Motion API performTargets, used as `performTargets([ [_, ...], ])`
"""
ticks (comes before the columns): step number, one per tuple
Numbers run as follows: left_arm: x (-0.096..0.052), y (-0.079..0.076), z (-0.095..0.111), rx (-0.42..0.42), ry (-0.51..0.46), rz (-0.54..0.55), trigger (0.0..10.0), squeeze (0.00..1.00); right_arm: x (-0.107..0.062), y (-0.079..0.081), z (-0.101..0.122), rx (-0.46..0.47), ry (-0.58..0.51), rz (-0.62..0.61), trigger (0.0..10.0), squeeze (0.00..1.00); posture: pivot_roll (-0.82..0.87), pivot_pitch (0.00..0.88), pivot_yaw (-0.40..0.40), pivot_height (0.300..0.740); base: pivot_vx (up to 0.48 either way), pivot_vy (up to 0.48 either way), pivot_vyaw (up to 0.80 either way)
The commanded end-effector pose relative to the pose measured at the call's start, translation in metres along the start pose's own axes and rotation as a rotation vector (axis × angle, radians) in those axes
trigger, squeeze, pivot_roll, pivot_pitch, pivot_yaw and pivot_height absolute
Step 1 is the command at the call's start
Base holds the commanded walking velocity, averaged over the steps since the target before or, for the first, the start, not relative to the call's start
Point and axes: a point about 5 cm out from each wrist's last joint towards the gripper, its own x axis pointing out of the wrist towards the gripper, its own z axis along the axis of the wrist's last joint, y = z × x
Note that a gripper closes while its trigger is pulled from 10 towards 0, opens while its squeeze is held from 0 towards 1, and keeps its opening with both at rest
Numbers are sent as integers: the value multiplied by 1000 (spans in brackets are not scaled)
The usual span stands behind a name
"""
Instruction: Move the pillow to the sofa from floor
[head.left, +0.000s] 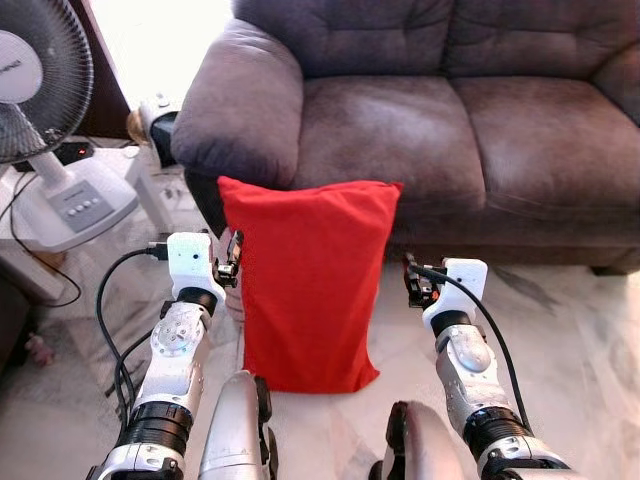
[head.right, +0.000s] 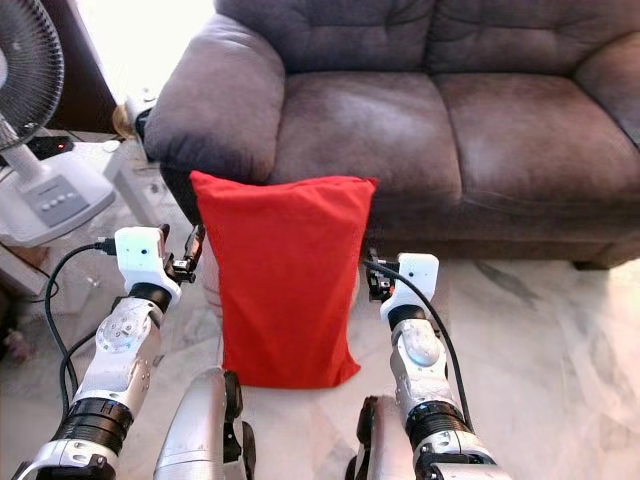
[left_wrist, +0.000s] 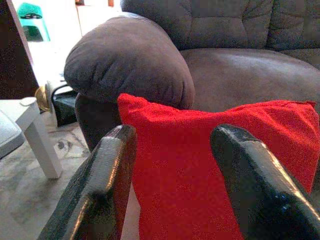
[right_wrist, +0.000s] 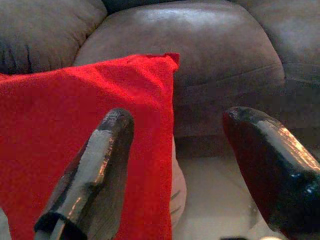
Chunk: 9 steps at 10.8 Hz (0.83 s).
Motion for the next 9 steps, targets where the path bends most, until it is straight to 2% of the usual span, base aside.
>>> performTargets([
  [1, -1, 2, -1, 0, 10, 4, 10000, 0, -1, 0, -2, -1, 11, -1, 10000, 0, 132, 191, 3, 569, 0, 0, 0],
  [6, 0, 4, -3, 14, 34, 19, 10000, 0, -1, 3, -2, -37, 9, 26, 10000, 0, 133, 181, 5, 569, 0, 0, 0],
  [7, 0, 4, -4, 18, 40, 22, 10000, 0, -1, 5, -1, -40, 0, 47, 10000, 0, 132, 179, 5, 569, 311, 0, 794],
  [8, 0, 4, -4, 18, 41, 22, 10000, 0, -1, 4, -2, -1, 2, 26, 10000, 0, 133, 177, 5, 569, 360, 0, 0],
  [9, 0, 4, -4, 16, 40, 20, 10000, 0, -1, 3, -2, 0, 5, 22, 10000, 0, 132, 176, 6, 569, 360, 0, 0],
])
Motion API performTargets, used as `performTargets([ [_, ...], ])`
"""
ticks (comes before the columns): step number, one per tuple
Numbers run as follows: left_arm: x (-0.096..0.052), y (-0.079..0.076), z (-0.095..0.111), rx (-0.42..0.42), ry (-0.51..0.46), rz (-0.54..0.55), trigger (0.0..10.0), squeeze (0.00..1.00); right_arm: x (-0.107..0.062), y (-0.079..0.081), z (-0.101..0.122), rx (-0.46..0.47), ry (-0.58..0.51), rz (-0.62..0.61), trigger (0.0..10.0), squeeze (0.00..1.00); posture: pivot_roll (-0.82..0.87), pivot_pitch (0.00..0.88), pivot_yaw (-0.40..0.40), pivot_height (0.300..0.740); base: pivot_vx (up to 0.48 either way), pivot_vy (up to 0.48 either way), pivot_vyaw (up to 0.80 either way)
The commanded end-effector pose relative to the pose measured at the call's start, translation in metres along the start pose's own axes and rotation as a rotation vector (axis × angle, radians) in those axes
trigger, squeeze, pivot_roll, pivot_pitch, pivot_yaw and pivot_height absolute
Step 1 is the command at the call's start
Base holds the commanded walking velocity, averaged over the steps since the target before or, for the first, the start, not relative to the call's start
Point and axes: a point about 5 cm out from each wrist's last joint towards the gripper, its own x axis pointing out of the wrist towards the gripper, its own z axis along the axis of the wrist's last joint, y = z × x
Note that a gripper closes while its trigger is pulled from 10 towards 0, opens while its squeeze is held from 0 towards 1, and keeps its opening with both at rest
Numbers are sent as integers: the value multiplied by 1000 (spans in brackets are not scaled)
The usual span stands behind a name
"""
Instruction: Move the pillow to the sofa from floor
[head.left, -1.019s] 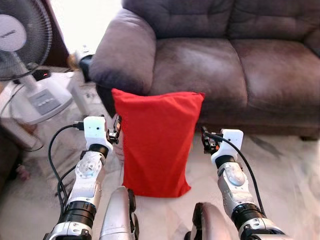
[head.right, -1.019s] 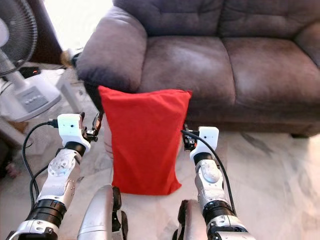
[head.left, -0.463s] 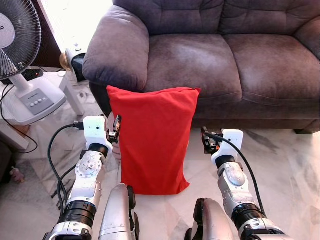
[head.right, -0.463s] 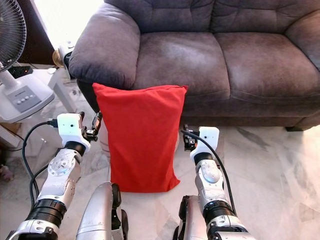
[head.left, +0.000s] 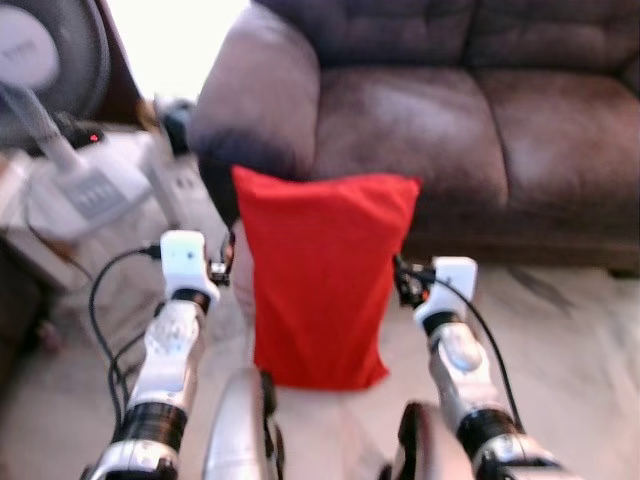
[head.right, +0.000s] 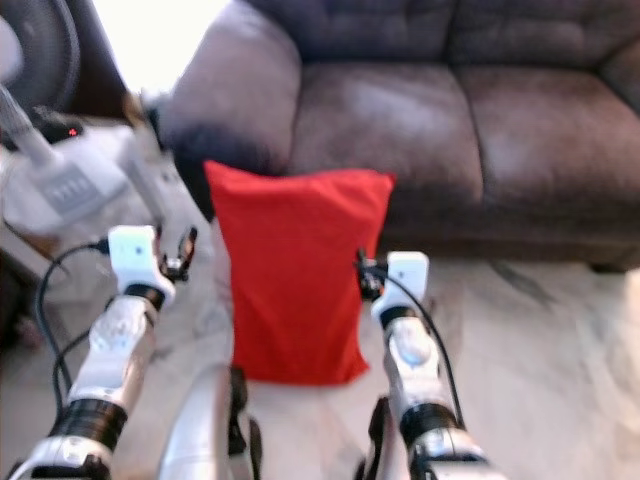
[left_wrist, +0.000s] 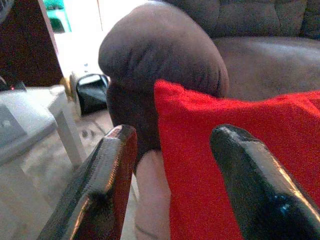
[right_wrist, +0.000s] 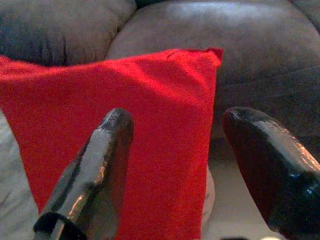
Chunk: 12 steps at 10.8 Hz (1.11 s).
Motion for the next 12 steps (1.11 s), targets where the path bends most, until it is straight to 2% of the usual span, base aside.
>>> performTargets([
  [1, -1, -5, -3, -6, 20, -12, 10000, 0, -3, -8, -3, 1, 11, -24, 10000, 0, 131, 176, 6, 569, 356, 0, 0],
  [7, -1, -5, -4, -2, 24, -11, 10000, 0, -4, -7, -5, -3, 23, -13, 10000, 0, 133, 187, 3, 569, 343, 0, 0],
  [12, 0, -6, -2, -2, 9, -18, 10000, 0, -4, -7, -5, 3, 26, -13, 10000, 0, 135, 191, 2, 569, 0, 0, 0],
])
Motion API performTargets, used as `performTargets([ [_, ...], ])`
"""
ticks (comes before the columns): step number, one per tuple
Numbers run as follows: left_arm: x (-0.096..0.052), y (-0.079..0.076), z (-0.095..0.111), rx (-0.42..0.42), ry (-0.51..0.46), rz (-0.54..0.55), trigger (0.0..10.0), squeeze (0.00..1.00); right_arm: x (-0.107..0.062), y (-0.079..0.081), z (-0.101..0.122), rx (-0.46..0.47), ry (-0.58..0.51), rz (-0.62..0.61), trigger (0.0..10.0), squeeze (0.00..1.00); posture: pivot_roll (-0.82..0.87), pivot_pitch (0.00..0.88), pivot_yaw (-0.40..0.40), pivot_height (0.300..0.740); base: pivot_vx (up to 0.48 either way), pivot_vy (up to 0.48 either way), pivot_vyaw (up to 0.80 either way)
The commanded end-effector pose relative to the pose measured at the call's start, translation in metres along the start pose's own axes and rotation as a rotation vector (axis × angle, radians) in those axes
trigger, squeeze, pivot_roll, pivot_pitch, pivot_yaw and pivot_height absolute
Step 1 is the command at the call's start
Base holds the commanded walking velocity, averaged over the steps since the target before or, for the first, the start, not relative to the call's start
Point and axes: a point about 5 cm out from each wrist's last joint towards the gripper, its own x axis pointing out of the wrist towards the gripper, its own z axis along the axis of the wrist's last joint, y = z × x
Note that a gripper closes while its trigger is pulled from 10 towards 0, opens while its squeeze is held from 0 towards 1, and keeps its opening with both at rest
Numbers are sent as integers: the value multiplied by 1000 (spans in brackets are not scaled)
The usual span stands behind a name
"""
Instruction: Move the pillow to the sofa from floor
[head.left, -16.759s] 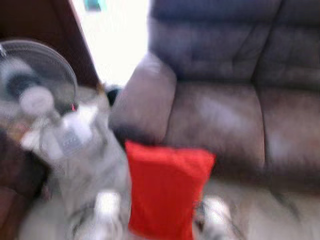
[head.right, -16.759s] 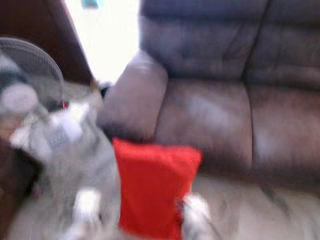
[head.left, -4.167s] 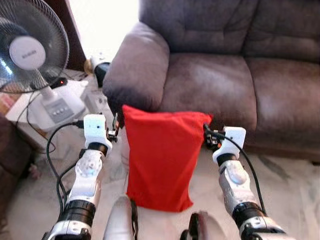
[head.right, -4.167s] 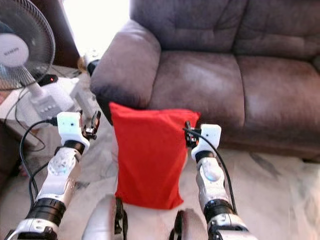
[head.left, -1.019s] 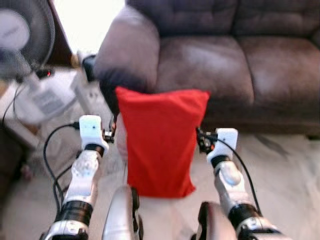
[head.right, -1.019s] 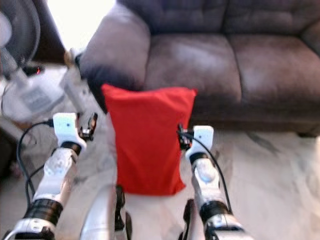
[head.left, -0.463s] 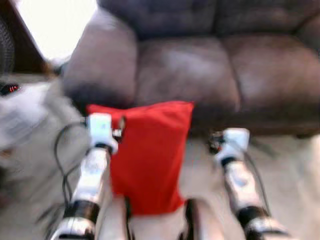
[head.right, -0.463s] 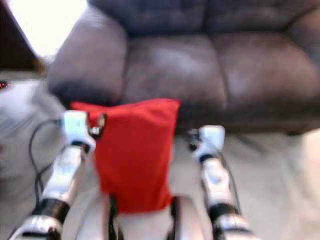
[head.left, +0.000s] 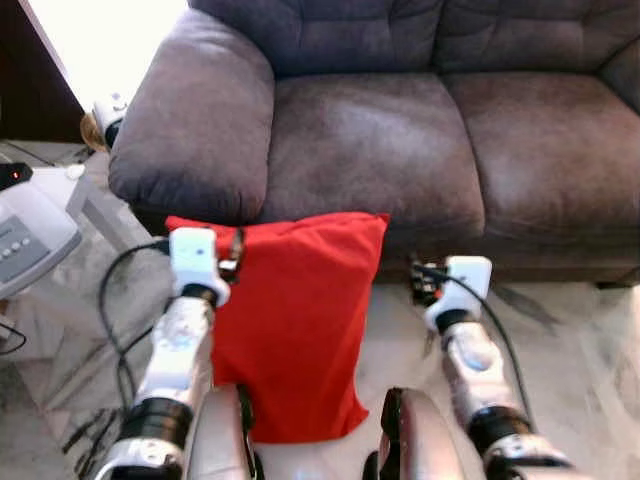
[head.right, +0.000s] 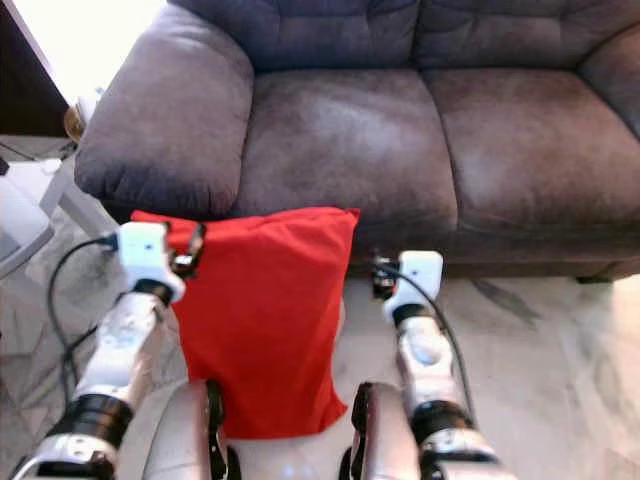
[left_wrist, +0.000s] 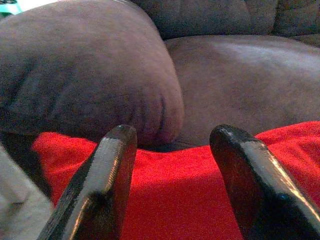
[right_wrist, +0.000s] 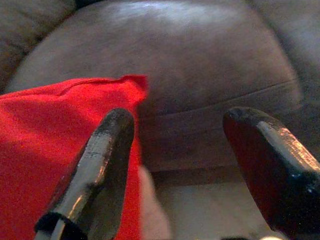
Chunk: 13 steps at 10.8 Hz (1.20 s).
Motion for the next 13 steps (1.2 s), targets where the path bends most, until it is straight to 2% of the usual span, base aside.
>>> performTargets([
  [1, -3, 2, -4, 3, 20, 4, 10000, 0, -2, 2, -6, 12, 32, 17, 10000, 0, 134, 193, 2, 569, 0, 0, 0],
  [2, -2, 2, -4, 4, 21, 4, 10000, 0, -1, 3, -6, 64, 46, 10, 10000, 953, 134, 198, 3, 569, 0, 0, 0],
  [3, -2, 2, -3, 1, 20, 3, 10000, 0, 2, 3, -5, 122, 61, -1, 10000, 1000, 135, 203, 2, 569, 0, 0, 0],
  [5, -1, 4, 1, -16, 12, 10, 10000, 0, 12, 4, 1, 232, 96, 16, 10000, 1000, 137, 221, 1, 569, 0, 0, 0],
  [6, 3, 9, 8, -56, -7, 35, 10000, 0, 21, 3, 10, 292, 99, 37, 10000, 1000, 138, 236, -1, 569, 0, 0, 0],
  [7, 5, 12, 13, -64, -17, 41, 10000, 0, 24, 3, 13, 316, 129, 51, 10000, 1000, 139, 242, -1, 569, 0, 0, 0],
  [8, 6, 12, 19, -64, -35, 40, 10000, 0, 28, 1, 16, 336, 140, 54, 10000, 1000, 150, 268, -5, 569, 0, 0, 0],
  [10, 5, 8, 34, -88, -73, 28, 10000, 0, 36, -1, 30, 436, 128, 93, 10000, 1000, 155, 311, -10, 569, 0, 0, 0],
  [11, 1, 1, 41, -92, -87, 7, 10000, 0, 38, -5, 33, 407, 129, 78, 10000, 1000, 166, 354, -14, 569, 0, 0, 0],
  [12, -1, -5, 48, -105, -101, -13, 10000, 0, 40, -5, 37, 408, 124, 84, 10000, 0, 180, 383, -15, 569, 0, 0, 0],
  [13, -1, -7, 54, -124, -111, -21, 10000, 0, 42, -6, 41, 425, 115, 91, 10000, 0, 187, 401, -17, 569, 0, 0, 0],
])
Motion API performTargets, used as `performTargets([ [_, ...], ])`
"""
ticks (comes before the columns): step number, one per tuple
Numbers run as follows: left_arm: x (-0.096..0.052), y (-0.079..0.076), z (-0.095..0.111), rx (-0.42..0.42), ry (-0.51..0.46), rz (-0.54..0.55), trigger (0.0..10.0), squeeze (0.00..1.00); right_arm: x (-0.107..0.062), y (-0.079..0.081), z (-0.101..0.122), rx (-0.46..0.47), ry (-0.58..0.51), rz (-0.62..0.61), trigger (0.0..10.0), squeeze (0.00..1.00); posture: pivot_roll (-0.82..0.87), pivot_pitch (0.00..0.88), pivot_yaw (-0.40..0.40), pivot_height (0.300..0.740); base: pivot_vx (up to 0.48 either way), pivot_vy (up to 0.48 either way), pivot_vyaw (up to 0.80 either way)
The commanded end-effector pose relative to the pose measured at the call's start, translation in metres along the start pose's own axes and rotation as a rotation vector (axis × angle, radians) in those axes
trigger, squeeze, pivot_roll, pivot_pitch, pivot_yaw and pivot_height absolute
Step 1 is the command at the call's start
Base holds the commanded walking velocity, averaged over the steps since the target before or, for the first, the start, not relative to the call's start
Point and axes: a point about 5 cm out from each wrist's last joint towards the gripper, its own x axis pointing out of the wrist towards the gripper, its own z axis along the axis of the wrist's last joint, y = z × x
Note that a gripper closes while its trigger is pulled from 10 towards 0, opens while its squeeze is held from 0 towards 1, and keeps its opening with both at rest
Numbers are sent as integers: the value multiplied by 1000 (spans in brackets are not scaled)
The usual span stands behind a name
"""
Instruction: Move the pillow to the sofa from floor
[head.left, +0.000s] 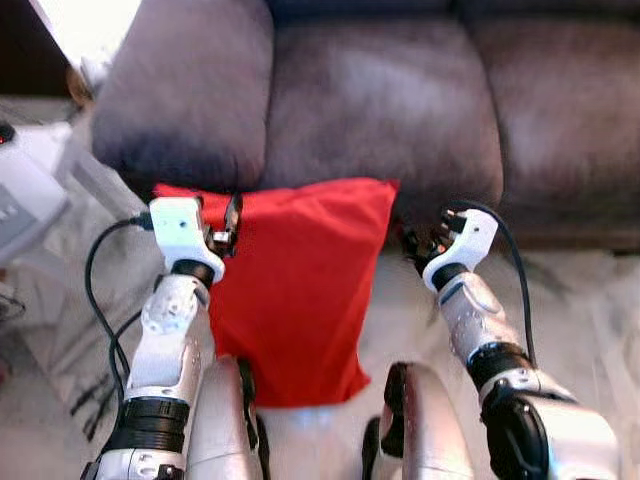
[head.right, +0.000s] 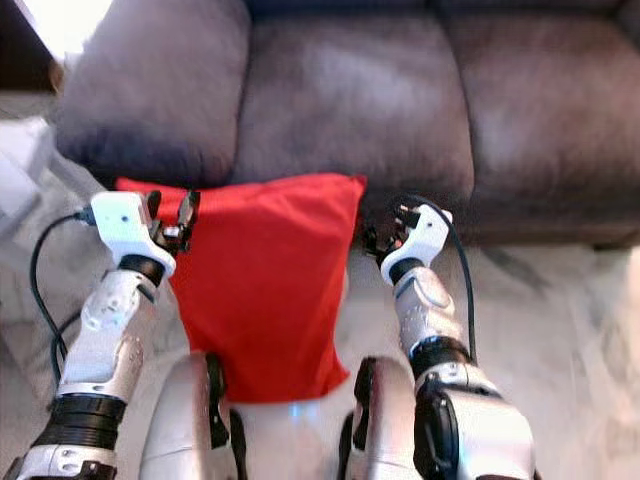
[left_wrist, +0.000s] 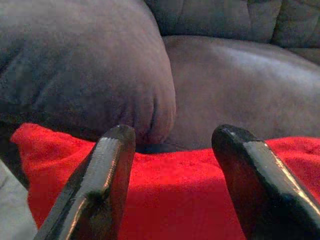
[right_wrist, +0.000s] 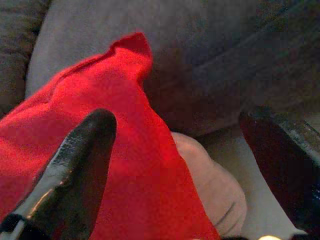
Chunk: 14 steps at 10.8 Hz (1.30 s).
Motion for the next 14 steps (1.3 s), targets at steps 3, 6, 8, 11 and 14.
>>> performTargets([
  [3, 3, -3, 17, -45, -28, 2, 10000, 0, 2, 6, 1, 107, -6, 73, 10000, 0, 211, 457, -27, 569, 0, 0, 0],
  [6, -1, -8, 42, -90, -75, -2, 10000, 0, 4, 15, 1, 173, -33, 148, 10000, 0, 254, 483, -25, 569, 0, 0, 0],
  [8, -7, -6, 47, -112, -64, 9, 10000, 0, 5, 17, -5, 171, -10, 126, 10000, 0, 275, 497, -21, 569, 0, 0, 0],
  [11, -7, -2, 58, -190, -71, 44, 10000, 0, 9, 24, -7, 198, 1, 74, 10000, 0, 285, 511, -15, 569, 0, 0, 0],
  [14, -8, -4, 60, -192, -56, 30, 10000, 0, 13, 42, -12, 219, 37, 152, 10000, 0, 293, 515, -5, 569, 0, 0, 0],
])
